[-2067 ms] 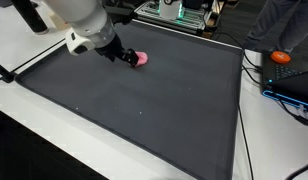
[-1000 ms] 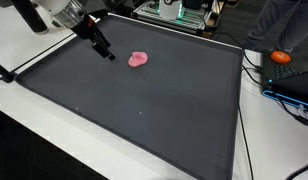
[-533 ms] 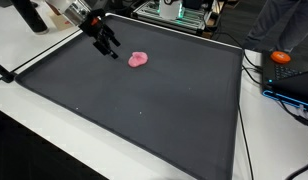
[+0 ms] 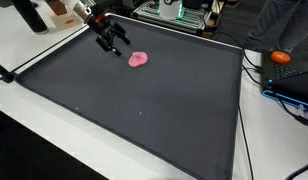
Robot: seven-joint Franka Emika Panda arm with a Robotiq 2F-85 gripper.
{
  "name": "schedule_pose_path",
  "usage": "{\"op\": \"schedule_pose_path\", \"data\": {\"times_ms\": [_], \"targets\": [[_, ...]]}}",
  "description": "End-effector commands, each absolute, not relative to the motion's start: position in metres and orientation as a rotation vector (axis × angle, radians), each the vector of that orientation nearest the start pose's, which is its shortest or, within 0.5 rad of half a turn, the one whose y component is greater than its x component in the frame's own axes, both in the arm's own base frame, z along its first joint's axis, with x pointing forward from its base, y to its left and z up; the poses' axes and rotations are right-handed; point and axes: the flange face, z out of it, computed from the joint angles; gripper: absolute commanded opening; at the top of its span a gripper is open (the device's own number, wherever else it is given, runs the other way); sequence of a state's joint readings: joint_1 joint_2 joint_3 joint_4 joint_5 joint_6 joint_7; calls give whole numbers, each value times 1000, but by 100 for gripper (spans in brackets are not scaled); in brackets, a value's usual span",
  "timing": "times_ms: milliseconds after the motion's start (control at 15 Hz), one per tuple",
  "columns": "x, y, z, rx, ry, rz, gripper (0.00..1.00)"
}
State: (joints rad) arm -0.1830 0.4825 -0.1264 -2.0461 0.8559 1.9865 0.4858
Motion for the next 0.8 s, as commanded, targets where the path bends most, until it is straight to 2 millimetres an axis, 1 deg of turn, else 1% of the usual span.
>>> {"op": "schedule_pose_path", "data": {"times_ms": [0, 333, 733], "targets": [[507, -128, 179, -1805, 1651, 663, 100], [488, -130, 168, -1740, 1682, 626, 100], [470, -129, 161, -1700, 1693, 619, 100]]}}
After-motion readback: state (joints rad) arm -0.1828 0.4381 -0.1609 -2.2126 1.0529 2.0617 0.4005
